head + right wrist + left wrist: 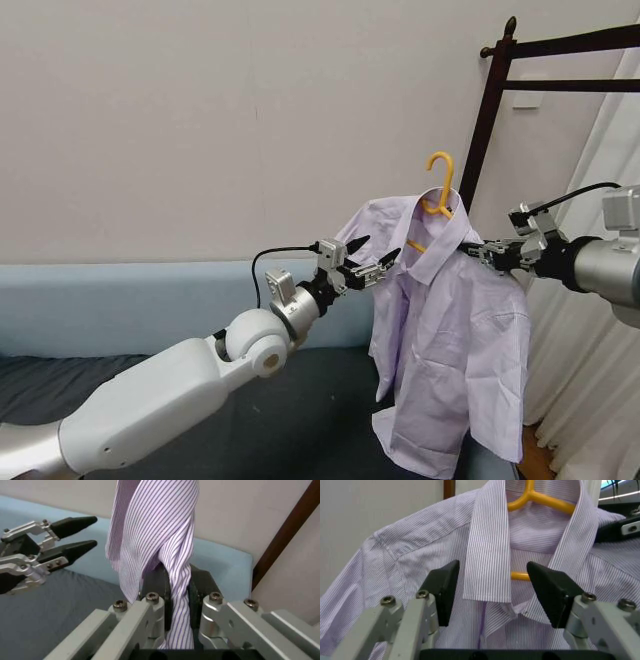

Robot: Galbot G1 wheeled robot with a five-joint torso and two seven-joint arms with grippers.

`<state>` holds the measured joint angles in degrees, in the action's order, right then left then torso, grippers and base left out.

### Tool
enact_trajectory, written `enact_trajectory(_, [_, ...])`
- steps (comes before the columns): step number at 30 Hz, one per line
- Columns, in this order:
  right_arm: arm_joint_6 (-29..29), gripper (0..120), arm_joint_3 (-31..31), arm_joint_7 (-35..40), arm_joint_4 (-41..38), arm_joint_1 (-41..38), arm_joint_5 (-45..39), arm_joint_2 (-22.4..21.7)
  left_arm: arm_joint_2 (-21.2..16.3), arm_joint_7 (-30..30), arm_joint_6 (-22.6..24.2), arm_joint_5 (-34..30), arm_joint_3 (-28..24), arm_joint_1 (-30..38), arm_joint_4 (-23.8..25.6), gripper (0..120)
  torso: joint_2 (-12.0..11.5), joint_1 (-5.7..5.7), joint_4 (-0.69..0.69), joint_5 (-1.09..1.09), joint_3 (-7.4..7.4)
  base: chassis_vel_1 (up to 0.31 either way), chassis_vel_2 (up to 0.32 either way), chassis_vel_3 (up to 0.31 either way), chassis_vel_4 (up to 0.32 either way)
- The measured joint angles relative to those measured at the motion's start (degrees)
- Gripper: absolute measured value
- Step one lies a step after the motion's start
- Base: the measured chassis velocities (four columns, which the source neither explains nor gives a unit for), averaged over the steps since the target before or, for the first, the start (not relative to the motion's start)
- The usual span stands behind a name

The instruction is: Pick up the clothes from the sofa and hang them on the clothes hanger.

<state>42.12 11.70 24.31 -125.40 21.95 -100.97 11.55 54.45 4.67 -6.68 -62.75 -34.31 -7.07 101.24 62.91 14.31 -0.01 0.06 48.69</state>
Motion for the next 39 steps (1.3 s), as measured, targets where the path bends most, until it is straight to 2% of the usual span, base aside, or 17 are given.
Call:
enact_trajectory(12, [0.0, 7, 0.3, 0.2, -0.5, 0.4, -0.7, 0.0, 2.9, -0.3, 1.1, 1.1, -1.3, 0.1, -2.6, 50, 0.0, 0.00, -0.01, 0.00, 0.00, 0.000, 0.000, 0.000, 0.000])
enact_trajectory(14, [0.0, 7, 0.5, 0.1, -0.5, 0.5, -0.8, -0.1, 3.6, 0.1, 1.3, 1.1, -1.5, 0.4, -3.1, 38, 0.0, 0.00, -0.01, 0.00, 0.00, 0.000, 0.000, 0.000, 0.000])
enact_trajectory(15, [-0.1, 7, 0.5, 0.1, -0.5, 0.5, -0.8, -0.1, 3.6, 0.2, 1.4, 1.0, -1.5, 0.4, -3.1, 38, 0.0, 0.00, -0.02, 0.00, 0.00, 0.000, 0.000, 0.000, 0.000])
enact_trajectory(16, [-0.1, 7, 0.5, 0.0, -0.5, 0.6, -0.8, -0.1, 3.7, 0.4, 1.4, 0.7, -1.5, 0.5, -3.1, 32, 0.0, 0.00, -0.02, 0.00, 0.00, 0.000, 0.000, 0.000, 0.000])
enact_trajectory(17, [-0.1, 7, 0.5, 0.0, -0.5, 0.6, -0.8, -0.1, 3.7, 0.4, 1.4, 0.7, -1.5, 0.5, -3.1, 32, 0.0, 0.00, -0.02, 0.00, 0.00, 0.000, 0.000, 0.000, 0.000])
enact_trajectory(21, [-0.1, 7, 0.5, -0.1, -0.3, 0.7, -0.7, 0.0, 3.5, 0.9, 1.4, 0.2, -1.4, 0.7, -3.1, 15, 0.0, 0.00, -0.01, 0.00, 0.00, 0.000, 0.000, 0.000, 0.000])
enact_trajectory(22, [-0.1, 7, 0.5, -0.1, -0.3, 0.7, -0.7, 0.0, 3.5, 0.9, 1.4, 0.2, -1.4, 0.7, -3.1, 15, 0.0, 0.00, -0.01, 0.00, 0.00, 0.000, 0.000, 0.000, 0.000])
enact_trajectory(24, [-0.1, 7, 0.3, -0.1, -0.3, 0.7, -0.6, 0.1, 3.3, 1.1, 1.4, 0.2, -1.3, 0.7, -2.8, 4, 0.0, 0.00, -0.01, 0.00, 0.00, 0.000, 0.000, 0.000, 0.000])
enact_trajectory(25, [-0.1, 7, 0.3, -0.1, -0.3, 0.7, -0.6, 0.1, 3.3, 1.1, 1.4, 0.2, -1.3, 0.7, -2.8, 4, 0.0, 0.00, -0.01, 0.00, 0.00, 0.000, 0.000, 0.000, 0.000])
enact_trajectory(26, [-0.1, 7, 0.2, -0.1, -0.2, 0.7, -0.5, 0.3, 3.0, 1.1, 1.6, -0.1, -1.3, 0.7, -2.2, 0, 0.0, 0.00, -0.01, 0.00, 0.00, 0.000, 0.000, 0.000, 0.000])
enact_trajectory(32, [-0.1, 7, -0.6, -0.1, 0.3, 0.7, 1.0, 0.6, 2.2, 2.3, 2.4, -2.1, -0.5, 1.1, 0.1, 0, 0.0, 0.00, 0.00, -0.01, 0.00, 0.000, 0.000, 0.000, 0.000])
enact_trajectory(39, [-0.1, 7, -1.6, -0.1, 1.2, -0.3, 3.1, 1.4, 1.1, 11.1, 8.4, -13.0, 1.0, 5.6, 7.0, 0, 0.0, 0.00, -0.01, 0.00, 0.00, 0.000, 0.000, 0.000, 0.000])
